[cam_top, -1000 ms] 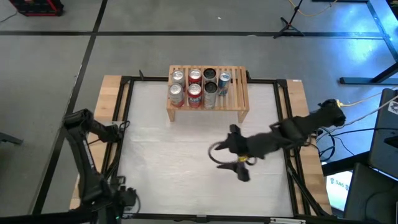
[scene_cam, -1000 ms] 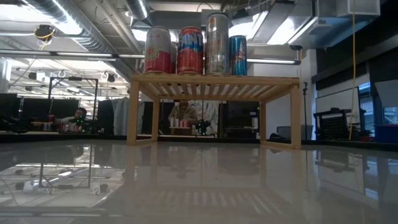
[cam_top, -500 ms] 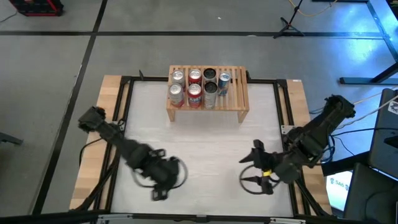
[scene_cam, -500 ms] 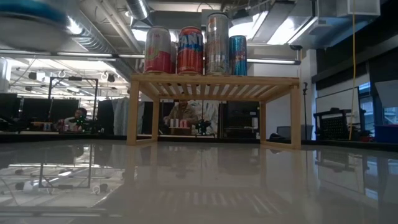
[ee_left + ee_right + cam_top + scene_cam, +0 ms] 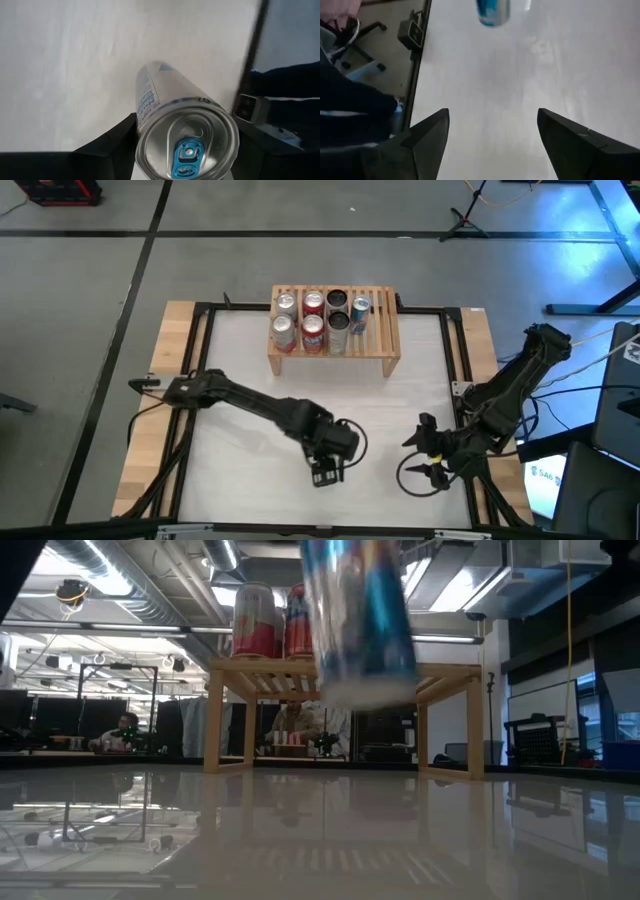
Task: Place canned beverage on shelf
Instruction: Put the blue soda can on the shelf aligned with the other blue soda can
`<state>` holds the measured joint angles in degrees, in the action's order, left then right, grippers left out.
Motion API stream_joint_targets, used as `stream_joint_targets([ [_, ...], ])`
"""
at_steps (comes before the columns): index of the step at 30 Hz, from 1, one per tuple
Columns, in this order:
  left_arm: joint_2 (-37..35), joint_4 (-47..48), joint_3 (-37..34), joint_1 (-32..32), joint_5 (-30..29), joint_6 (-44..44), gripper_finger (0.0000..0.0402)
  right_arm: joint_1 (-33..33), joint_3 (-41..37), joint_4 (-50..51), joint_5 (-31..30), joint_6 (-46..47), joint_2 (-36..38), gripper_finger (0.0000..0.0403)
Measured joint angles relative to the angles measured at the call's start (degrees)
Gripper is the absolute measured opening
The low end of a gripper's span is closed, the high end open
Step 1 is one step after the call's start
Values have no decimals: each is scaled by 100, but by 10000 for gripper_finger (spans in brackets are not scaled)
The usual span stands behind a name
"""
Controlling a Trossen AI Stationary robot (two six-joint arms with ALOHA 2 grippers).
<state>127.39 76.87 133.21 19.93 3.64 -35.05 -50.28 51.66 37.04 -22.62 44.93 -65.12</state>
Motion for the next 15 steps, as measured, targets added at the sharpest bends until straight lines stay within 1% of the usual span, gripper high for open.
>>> stream_joint_targets([
  [1,42,2,-74,-45,56,-20,226,-2,-90,-140,-77,-12,0,291],
  [2,122,47,-116,-90,25,-10,226,0,-172,-239,-198,-15,0,291],
  [5,294,76,-138,-154,-123,114,226,8,-389,-393,-316,-15,-3,291],
  [12,432,-197,-182,-203,-137,263,226,5,-442,-521,-455,-24,-46,291],
  [15,536,-361,-202,-209,-156,319,226,7,-442,-634,-607,-58,-46,291],
])
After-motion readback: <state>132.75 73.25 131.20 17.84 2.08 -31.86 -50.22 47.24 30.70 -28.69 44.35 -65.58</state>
